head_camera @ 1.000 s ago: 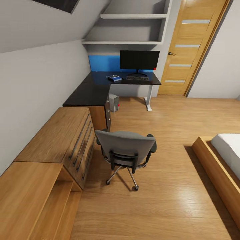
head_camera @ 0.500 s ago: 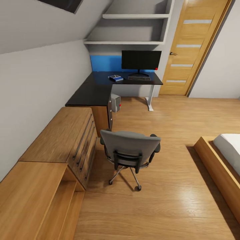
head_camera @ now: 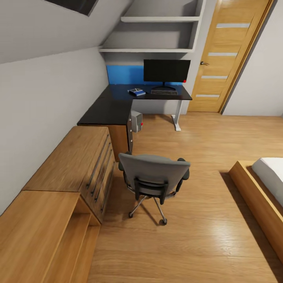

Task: In the bedroom, organize the workspace by keeping the computer under the desk, ensuring the monitor is on the desk, placing the keyboard on the desk next to the monitor, placing the mouse on the desk next to the keyboard, moving the folder from the swivel chair onto the desk next to the mouse, stacking the notebook on top of the folder with the pen on top of the notebook, and positioning the swivel chair next to the desk.

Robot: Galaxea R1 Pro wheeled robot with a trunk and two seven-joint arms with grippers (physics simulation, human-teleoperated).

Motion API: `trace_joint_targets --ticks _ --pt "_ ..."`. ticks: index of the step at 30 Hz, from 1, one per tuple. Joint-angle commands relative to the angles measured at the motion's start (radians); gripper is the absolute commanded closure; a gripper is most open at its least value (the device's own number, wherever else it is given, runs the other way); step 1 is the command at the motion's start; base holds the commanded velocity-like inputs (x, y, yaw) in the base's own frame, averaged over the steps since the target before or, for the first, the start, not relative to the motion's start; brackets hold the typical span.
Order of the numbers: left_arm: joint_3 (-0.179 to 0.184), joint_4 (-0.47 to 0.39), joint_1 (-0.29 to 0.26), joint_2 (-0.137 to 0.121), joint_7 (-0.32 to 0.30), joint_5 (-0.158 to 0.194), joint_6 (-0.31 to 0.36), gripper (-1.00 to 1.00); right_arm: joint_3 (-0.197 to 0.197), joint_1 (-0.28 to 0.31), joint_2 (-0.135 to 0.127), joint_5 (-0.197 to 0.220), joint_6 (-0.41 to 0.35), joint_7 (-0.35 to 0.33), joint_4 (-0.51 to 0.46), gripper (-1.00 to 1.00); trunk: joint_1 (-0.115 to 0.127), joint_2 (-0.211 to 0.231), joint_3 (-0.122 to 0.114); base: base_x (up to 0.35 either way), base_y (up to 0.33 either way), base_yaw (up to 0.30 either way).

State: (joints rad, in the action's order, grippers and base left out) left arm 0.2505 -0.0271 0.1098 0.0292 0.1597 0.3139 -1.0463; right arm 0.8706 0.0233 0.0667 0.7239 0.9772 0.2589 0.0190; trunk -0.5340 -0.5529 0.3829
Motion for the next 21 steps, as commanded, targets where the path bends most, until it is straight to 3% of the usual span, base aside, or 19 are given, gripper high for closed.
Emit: trace_joint_targets --ticks 1,9,21 --pt "0.009 -0.002 0.001 0.000 0.008 0.004 -0.001 -1.00 0.009 0.001 0.001 -0.002 -0.002 0.010 0.002 -1.00 0.000 -0.001 0.001 0.000 0.095 0.000" --pt "0.009 -0.002 0.001 0.000 0.008 0.004 -0.001 -1.00 0.008 0.001 0.001 -0.003 -0.016 0.010 0.002 -1.00 0.000 -0.001 0.001 0.000 0.152 0.000" --pt "0.009 -0.002 0.001 -0.001 0.004 0.004 -0.001 -1.00 0.009 0.001 0.000 -0.004 -0.014 0.010 0.001 -1.00 0.000 -0.001 0.001 0.000 0.028 0.000"
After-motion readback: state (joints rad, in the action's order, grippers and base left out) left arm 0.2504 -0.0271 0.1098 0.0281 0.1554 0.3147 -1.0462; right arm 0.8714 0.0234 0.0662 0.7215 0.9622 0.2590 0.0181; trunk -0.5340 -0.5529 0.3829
